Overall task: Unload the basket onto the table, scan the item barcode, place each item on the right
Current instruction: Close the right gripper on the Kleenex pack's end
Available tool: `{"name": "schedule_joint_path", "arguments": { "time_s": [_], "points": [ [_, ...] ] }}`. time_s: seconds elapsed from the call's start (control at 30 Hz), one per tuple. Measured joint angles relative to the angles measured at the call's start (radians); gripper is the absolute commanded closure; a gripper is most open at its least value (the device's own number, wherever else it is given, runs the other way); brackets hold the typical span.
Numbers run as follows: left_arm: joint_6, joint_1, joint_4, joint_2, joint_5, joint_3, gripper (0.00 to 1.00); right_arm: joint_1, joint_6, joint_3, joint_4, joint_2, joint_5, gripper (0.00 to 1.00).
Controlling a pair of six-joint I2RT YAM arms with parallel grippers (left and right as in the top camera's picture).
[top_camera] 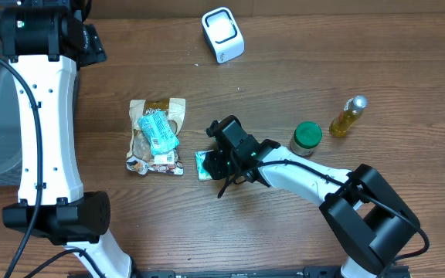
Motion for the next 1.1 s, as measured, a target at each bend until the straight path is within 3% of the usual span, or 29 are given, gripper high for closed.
{"name": "schedule_joint_path", "arguments": {
  "time_s": [0.93, 1.0, 1.1],
  "points": [
    [0.0, 0.0, 0.0, 0.0, 0.0, 0.0, 0.01, 0.0, 0.003, 0.0, 0.019, 0.037, 0.016, 0.71],
    [0.0, 0.0, 0.0, 0.0, 0.0, 0.0, 0.01, 0.0, 0.003, 0.0, 0.019, 0.037, 0.015, 0.76],
    [0.0, 0.0, 0.0, 0.0, 0.0, 0.0, 0.0, 0.0, 0.002, 0.0, 0.022, 0.037, 0.01, 0.94]
  ]
}}
